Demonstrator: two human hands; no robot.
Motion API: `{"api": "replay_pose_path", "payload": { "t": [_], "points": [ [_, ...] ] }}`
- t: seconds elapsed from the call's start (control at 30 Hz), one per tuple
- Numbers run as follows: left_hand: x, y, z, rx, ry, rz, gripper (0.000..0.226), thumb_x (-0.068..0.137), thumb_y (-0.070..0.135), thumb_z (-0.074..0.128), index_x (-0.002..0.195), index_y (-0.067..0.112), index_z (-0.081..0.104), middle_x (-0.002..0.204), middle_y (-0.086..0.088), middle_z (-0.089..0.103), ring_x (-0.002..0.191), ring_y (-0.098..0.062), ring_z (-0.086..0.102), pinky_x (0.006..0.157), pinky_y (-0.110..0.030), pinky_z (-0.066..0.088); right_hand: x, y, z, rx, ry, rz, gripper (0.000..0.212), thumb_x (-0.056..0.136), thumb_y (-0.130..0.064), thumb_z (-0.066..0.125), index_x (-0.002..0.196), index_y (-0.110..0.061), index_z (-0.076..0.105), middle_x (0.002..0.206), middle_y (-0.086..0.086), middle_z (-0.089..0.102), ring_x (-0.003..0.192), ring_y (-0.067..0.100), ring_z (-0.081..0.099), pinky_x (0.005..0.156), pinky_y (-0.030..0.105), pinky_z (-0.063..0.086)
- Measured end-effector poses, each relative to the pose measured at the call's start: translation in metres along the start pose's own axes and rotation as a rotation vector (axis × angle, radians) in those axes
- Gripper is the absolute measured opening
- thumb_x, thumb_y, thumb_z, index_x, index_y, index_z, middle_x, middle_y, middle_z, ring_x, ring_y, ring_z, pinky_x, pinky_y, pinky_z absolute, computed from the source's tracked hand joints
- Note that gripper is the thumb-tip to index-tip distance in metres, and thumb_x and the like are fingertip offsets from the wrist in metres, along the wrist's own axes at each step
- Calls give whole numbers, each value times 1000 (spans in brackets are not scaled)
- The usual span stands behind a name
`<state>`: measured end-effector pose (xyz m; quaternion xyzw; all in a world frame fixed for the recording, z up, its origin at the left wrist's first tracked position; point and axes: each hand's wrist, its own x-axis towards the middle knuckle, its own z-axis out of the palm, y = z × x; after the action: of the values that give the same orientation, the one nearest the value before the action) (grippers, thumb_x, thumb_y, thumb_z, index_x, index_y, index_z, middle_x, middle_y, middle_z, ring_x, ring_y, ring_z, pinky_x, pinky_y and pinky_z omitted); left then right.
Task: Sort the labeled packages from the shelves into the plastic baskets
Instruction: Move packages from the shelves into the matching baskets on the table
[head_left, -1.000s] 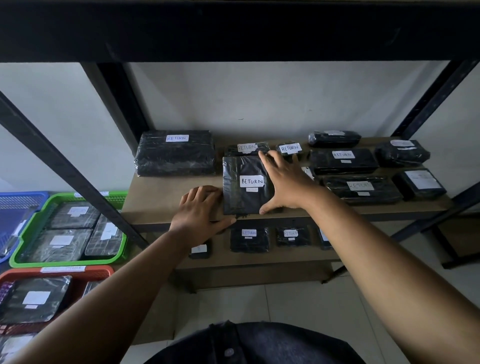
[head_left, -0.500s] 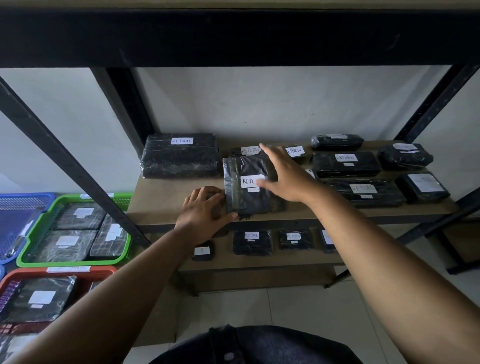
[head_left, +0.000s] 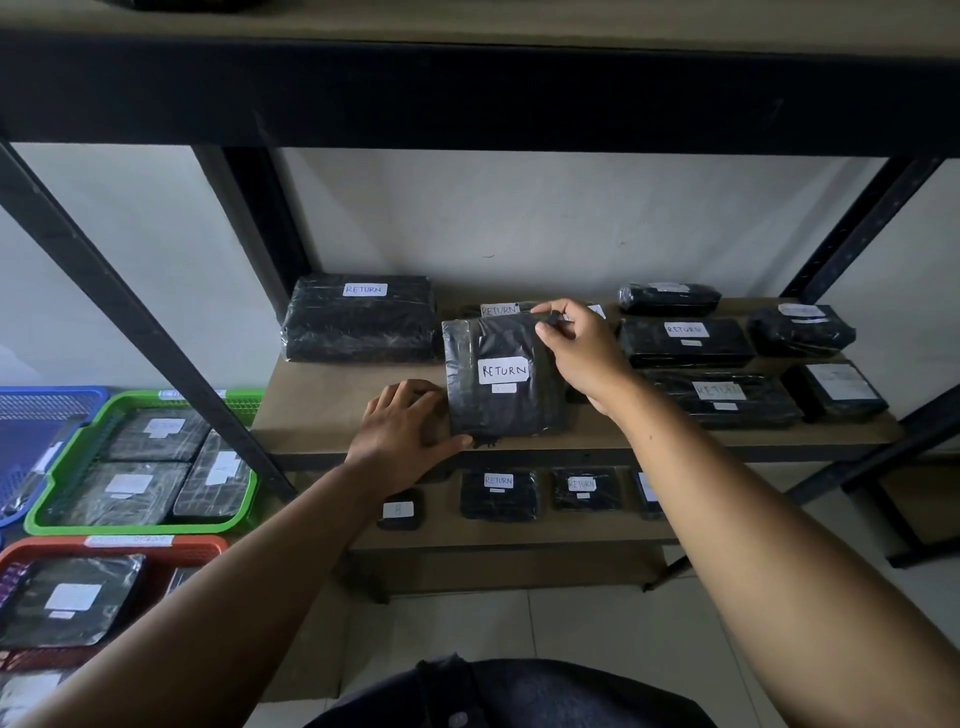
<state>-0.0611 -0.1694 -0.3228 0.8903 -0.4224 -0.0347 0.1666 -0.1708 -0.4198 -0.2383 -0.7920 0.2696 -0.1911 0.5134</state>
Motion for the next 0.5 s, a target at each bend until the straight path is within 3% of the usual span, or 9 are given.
{"api": "replay_pose_path", "payload": {
  "t": [0.1,0.2,0.33,0.5],
  "points": [
    [-3,-1,0,-45,18,15,75,83,89,55,144,45,53,143,14,45,135,-15,37,112,-40,39,-3,0,1,77,110,24,14,105,-19,62,114,-25,71,105,-4,76,96,7,69,83,22,51],
    [-14,-3,0,-110,86,-5,68,82,82,64,136,41,62,135,17,52,128,-12,44,107,-37,44,-7,2,3,142,223,48,11,104,-28,64,104,-20,71,99,1,77,95,19,72,84,38,57],
    [-51,-13,8,-74,272,8,44,86,56,78,119,28,70,122,12,59,116,-18,55,98,-40,47,-16,-7,17,259,292,84,23,105,-29,63,96,-9,68,90,16,72,74,13,59,65,29,42],
    [-102,-21,21,3,391,-185,31,88,46,71,111,25,68,118,3,55,108,-29,55,93,-47,45,-36,-23,57,442,206,197,17,104,-27,63,90,-21,71,88,2,74,79,11,64,71,26,50]
  ]
}}
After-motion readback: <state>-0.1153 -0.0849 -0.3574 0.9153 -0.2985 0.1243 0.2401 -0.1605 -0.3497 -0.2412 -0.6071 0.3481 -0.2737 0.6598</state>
